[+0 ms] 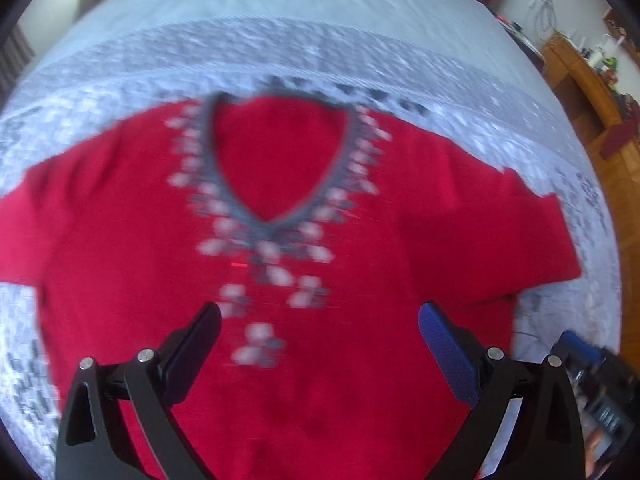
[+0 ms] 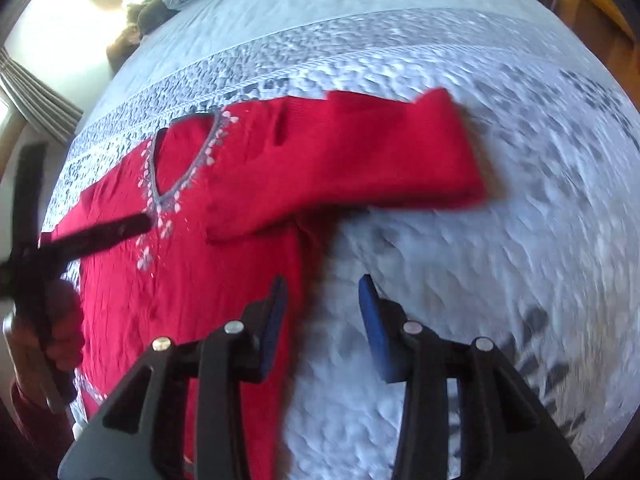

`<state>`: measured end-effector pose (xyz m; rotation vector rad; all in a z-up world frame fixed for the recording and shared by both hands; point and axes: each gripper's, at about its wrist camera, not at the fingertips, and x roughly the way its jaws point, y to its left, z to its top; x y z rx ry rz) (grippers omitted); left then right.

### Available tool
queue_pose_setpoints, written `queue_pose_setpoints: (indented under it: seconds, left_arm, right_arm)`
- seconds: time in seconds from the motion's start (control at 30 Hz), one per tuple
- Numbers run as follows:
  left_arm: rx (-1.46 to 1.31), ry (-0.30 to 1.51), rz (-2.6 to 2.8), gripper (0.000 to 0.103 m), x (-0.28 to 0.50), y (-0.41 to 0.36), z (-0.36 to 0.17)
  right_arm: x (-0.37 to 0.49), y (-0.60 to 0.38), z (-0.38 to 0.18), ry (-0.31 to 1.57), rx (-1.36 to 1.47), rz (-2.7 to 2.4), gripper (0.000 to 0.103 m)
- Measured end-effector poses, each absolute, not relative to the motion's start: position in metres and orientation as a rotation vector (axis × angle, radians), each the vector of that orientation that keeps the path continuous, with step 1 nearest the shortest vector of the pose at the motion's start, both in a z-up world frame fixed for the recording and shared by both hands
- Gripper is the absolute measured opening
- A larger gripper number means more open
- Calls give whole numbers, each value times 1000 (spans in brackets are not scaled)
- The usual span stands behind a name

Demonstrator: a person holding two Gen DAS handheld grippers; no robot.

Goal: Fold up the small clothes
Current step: 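Grasp a sleeve cuff with the right gripper and lift it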

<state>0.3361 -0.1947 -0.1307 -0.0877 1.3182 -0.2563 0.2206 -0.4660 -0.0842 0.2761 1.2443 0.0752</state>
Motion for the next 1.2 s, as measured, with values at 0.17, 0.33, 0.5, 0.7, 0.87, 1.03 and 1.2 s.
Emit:
queue_pose_setpoints:
  seconds: [0.17, 0.33, 0.5, 0.7, 0.87, 1.03, 1.2]
  left_arm:
    - [-127, 1427, -327, 98, 348, -242, -157]
    - [-165, 1428, -353, 89, 352, -262, -166]
    - [-168, 1421, -352, 77, 361, -280, -170]
    - [-257, 1404, -344, 8, 366, -272, -163]
    - [-278, 1324, -312, 5, 367, -256, -142]
    - [-283, 1214, -294, 4, 374, -226, -103]
    - [-253, 1100, -214, 4, 389, -169, -56]
  right_arm:
    - [183, -486, -100, 1197, 299, 33, 38]
    - [176, -496, -111, 1164, 321, 54, 38]
    - [172, -509, -110, 1150, 368, 46, 38]
    - [170, -513, -106, 1120, 351, 27, 45]
    - [171, -514, -108, 1122, 346, 19, 45]
    - [172, -516, -116, 1133, 353, 9, 45]
    - [173, -511, -121, 1134, 316, 2, 45]
